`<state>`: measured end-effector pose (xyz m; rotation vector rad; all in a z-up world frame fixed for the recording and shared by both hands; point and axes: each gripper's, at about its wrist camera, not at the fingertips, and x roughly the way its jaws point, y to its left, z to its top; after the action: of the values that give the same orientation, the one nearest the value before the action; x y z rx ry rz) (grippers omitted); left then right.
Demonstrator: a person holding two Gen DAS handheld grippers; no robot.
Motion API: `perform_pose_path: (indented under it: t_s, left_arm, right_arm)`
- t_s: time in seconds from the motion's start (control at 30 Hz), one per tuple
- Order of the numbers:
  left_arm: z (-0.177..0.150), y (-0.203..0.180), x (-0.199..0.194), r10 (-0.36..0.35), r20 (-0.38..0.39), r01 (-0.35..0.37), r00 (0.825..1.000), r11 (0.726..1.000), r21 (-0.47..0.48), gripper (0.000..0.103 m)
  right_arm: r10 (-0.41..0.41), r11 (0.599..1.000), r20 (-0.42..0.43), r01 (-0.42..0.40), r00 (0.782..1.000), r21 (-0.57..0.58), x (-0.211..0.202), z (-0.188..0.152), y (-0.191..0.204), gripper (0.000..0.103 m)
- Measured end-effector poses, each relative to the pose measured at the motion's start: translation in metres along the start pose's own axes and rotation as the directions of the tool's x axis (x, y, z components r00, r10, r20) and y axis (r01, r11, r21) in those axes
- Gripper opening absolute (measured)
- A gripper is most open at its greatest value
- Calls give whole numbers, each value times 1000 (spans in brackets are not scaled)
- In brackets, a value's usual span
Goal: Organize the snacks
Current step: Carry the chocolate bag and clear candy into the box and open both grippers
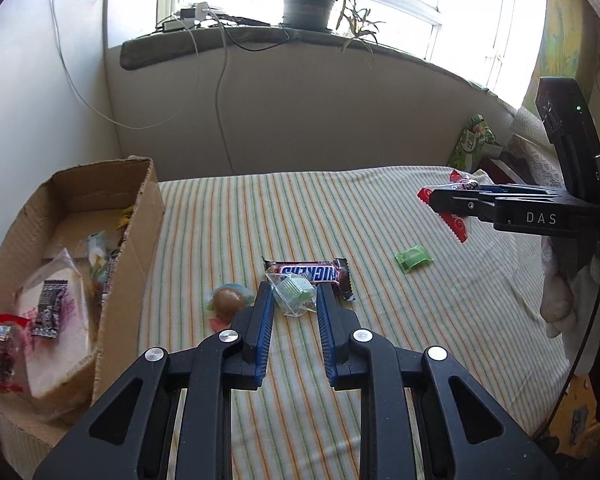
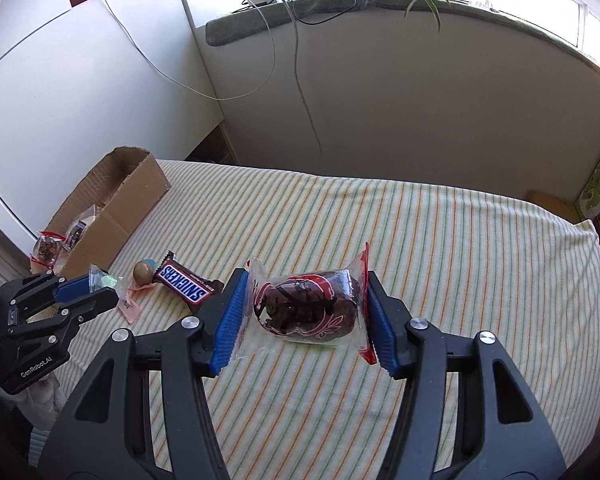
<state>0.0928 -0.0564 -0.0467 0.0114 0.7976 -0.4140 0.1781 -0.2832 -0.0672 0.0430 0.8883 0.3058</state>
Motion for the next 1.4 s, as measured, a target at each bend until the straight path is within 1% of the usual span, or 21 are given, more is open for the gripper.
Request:
perform_pose_path:
  t_s: [0.2, 0.4, 0.6, 0.77, 1.1, 1.4]
  left_arm:
    - [3, 29, -16, 52, 37, -50, 998, 998, -37, 20]
    - [3, 57, -30, 103, 61, -98, 993, 992, -80, 20]
    - [6, 86, -41, 163, 81, -154, 983, 982, -112, 20]
    - [7, 111, -45, 205, 77, -193, 976, 970, -145, 20]
    - [10, 145, -46, 246, 70, -229, 967, 954, -193, 20]
    - [12, 162, -45, 269, 63, -250, 961, 943, -218, 20]
  right_arm:
    - [31, 998, 23, -30, 999, -59, -4, 15, 37, 59]
    - [58, 991, 28, -55, 998, -118, 6, 31, 75, 59]
    - [97, 981, 24, -92, 995, -173, 20, 47, 115, 59]
    - [137, 968, 15, -131, 990, -213, 31, 60, 148, 59]
    - [181, 941, -18, -179, 983, -288, 57, 72, 203, 59]
    - [199, 922, -63, -208, 978, -325, 80, 69, 233, 59]
